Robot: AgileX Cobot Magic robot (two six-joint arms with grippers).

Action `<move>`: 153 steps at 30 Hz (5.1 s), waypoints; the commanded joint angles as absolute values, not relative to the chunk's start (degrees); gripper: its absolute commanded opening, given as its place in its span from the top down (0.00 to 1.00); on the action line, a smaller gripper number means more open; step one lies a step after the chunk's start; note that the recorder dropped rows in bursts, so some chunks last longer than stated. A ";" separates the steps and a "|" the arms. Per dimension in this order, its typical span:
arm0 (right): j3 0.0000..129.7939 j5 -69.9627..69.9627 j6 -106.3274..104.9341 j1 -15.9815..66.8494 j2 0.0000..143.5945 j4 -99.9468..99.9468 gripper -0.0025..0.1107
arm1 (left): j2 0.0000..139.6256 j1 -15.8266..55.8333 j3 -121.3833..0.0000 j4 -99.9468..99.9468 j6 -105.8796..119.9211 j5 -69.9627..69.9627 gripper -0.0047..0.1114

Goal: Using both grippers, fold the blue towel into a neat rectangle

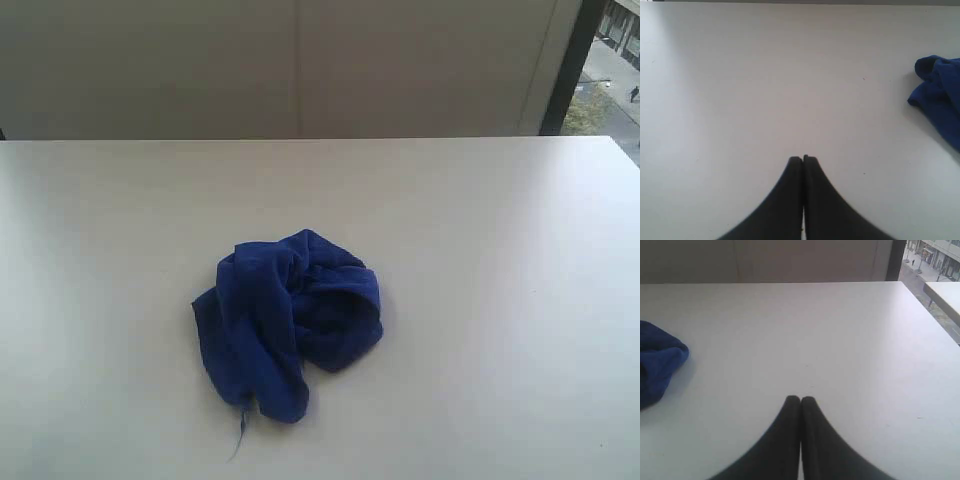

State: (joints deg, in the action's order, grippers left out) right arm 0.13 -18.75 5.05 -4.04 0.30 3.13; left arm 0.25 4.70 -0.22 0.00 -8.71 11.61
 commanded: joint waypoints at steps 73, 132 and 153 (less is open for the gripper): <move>0.00 -15.08 4.66 -3.98 0.00 3.42 0.98 | 11.50 4.79 -11.97 -18.05 -17.22 -22.21 0.96; 49.46 -50.21 -58.93 6.96 87.00 -58.34 0.79 | 87.50 27.03 -31.58 -85.85 -15.04 -34.92 0.54; 56.59 -46.20 -51.08 15.61 101.39 -59.64 0.54 | 94.69 27.05 -33.46 -81.14 -8.87 -39.30 0.54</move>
State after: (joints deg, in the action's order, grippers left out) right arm 56.22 -45.25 -53.72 15.54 100.93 -59.07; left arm 94.88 26.69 -33.19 -80.94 -10.10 -39.17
